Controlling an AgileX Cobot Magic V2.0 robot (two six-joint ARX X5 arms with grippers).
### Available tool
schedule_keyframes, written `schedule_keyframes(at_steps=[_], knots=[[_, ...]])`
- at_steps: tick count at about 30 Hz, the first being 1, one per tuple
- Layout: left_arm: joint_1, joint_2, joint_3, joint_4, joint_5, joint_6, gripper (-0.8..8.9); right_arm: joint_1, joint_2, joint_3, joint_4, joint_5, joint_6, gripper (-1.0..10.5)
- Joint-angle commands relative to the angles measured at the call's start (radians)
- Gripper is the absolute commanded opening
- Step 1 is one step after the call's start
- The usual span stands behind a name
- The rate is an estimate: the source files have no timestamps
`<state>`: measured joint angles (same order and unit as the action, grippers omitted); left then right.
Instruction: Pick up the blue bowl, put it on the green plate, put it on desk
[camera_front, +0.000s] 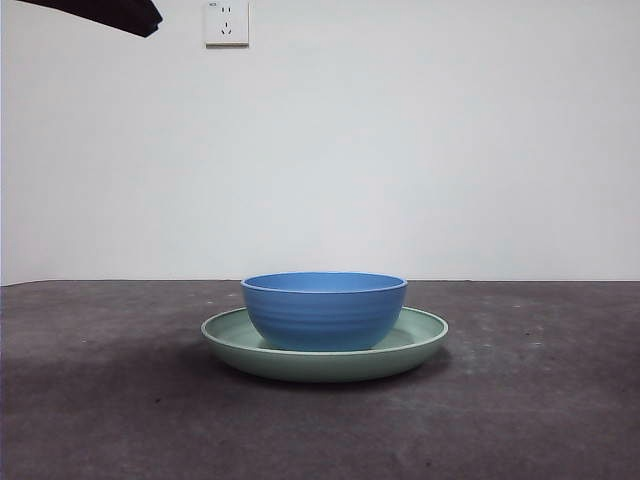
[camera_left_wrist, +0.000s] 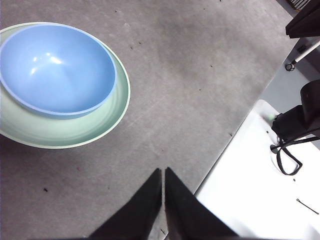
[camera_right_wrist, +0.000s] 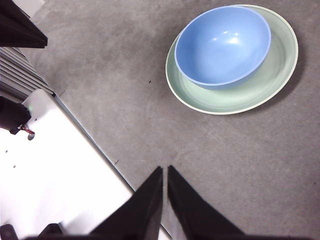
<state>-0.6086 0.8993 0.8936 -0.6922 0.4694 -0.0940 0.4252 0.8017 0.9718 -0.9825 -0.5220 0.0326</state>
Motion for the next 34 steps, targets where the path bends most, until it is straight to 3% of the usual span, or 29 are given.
schedule_keyframes(at_steps=[1, 13, 17, 25, 34], knots=[[0.023, -0.039, 0.004, 0.015, -0.024, 0.091, 0.09, 0.005, 0.006, 0.018, 0.01, -0.002, -0.011, 0.1], [0.396, -0.386, -0.123, 0.428, -0.272, 0.199, 0.09, 0.005, 0.006, 0.018, 0.01, -0.002, -0.011, 0.1], [0.502, -0.509, -0.219, 0.488, -0.347, 0.233, 0.09, 0.005, 0.006, 0.018, 0.01, -0.002, -0.011, 0.1], [0.607, -0.701, -0.449, 0.501, -0.37, 0.242, 0.09, 0.005, 0.006, 0.018, 0.01, -0.002, -0.011, 0.1], [0.632, -0.841, -0.687, 0.505, -0.374, 0.204, 0.09, 0.005, 0.006, 0.018, 0.01, -0.002, -0.011, 0.1]])
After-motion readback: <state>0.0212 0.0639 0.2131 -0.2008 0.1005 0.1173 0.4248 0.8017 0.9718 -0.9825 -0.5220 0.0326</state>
